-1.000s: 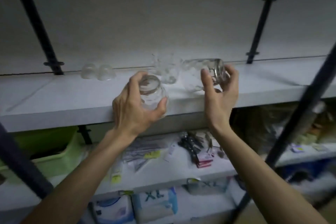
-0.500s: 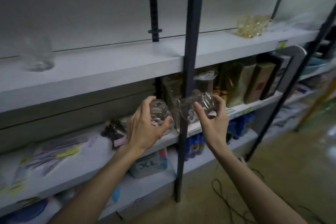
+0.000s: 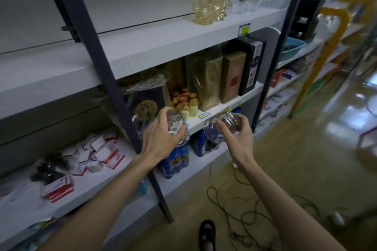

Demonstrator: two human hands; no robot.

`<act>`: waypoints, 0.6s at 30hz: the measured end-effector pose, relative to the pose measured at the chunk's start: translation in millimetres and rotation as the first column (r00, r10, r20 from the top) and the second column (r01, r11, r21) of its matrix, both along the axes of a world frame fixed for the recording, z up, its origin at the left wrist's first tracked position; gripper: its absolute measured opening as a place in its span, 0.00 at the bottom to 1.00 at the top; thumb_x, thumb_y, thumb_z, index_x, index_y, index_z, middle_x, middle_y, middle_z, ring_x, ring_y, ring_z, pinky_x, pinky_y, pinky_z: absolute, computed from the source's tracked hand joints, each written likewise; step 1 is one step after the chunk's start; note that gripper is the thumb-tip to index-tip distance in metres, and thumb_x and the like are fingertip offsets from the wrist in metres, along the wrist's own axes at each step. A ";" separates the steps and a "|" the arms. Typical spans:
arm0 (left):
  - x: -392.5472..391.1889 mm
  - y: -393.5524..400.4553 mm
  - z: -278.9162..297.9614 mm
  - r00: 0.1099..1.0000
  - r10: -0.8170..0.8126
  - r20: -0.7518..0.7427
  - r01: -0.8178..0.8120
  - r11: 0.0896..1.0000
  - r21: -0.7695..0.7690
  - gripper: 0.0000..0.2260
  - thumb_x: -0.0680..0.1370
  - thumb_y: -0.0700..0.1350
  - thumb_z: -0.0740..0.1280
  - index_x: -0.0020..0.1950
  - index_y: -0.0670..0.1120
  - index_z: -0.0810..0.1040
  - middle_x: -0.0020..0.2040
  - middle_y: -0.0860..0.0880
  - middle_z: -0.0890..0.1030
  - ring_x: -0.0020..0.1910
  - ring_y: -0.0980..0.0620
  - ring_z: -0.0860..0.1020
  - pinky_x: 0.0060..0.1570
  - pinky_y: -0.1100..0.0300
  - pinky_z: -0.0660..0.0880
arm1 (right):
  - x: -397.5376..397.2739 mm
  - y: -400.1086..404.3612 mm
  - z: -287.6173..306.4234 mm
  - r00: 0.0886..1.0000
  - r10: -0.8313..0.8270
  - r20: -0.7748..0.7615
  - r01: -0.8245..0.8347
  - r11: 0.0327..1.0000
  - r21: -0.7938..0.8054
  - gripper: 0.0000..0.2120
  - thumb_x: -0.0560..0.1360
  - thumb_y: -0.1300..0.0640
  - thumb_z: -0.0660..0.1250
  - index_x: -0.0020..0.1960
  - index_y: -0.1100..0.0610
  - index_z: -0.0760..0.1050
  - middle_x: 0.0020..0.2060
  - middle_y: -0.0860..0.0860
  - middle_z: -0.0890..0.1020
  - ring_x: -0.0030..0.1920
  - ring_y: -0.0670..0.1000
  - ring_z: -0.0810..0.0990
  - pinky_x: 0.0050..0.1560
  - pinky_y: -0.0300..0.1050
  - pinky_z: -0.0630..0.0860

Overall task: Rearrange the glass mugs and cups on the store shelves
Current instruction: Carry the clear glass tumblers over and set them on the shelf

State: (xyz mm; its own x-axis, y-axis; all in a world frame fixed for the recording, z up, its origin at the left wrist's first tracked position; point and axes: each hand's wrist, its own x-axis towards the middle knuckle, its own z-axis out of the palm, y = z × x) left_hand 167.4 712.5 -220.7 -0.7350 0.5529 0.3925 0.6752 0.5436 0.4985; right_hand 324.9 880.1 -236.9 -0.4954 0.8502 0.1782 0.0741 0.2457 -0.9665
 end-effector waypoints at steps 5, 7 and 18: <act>-4.8 106.4 13.7 0.996 -0.086 -0.025 0.088 0.993 0.082 0.31 0.75 0.64 0.69 0.73 0.54 0.64 0.62 0.49 0.81 0.55 0.46 0.81 0.49 0.55 0.74 | -18.3 89.4 11.0 0.998 -0.044 -0.047 0.045 0.999 0.008 0.32 0.69 0.34 0.75 0.66 0.47 0.72 0.54 0.43 0.84 0.54 0.43 0.83 0.59 0.53 0.81; -8.0 151.5 27.7 0.994 -0.104 -0.042 0.109 0.985 0.133 0.31 0.75 0.65 0.69 0.73 0.55 0.64 0.59 0.52 0.82 0.51 0.51 0.81 0.47 0.57 0.72 | -26.8 128.3 27.7 0.996 -0.048 -0.077 0.051 0.998 0.034 0.30 0.71 0.37 0.76 0.68 0.48 0.72 0.55 0.42 0.84 0.55 0.41 0.83 0.60 0.48 0.81; -33.8 330.8 156.9 0.974 -0.218 -0.063 0.221 0.852 0.474 0.33 0.71 0.70 0.66 0.71 0.57 0.65 0.55 0.58 0.80 0.51 0.54 0.82 0.50 0.51 0.81 | -76.1 316.7 159.0 0.943 -0.111 -0.313 0.147 0.984 0.096 0.28 0.69 0.33 0.75 0.61 0.47 0.78 0.51 0.46 0.86 0.53 0.45 0.85 0.59 0.51 0.81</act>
State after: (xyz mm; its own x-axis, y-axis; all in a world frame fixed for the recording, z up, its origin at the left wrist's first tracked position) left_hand 133.6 1043.3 -63.8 -0.6128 0.4444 0.6534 0.7534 0.0793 0.6527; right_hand 248.8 1196.8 -77.9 -0.2889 0.8675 0.4050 -0.1820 0.3655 -0.9128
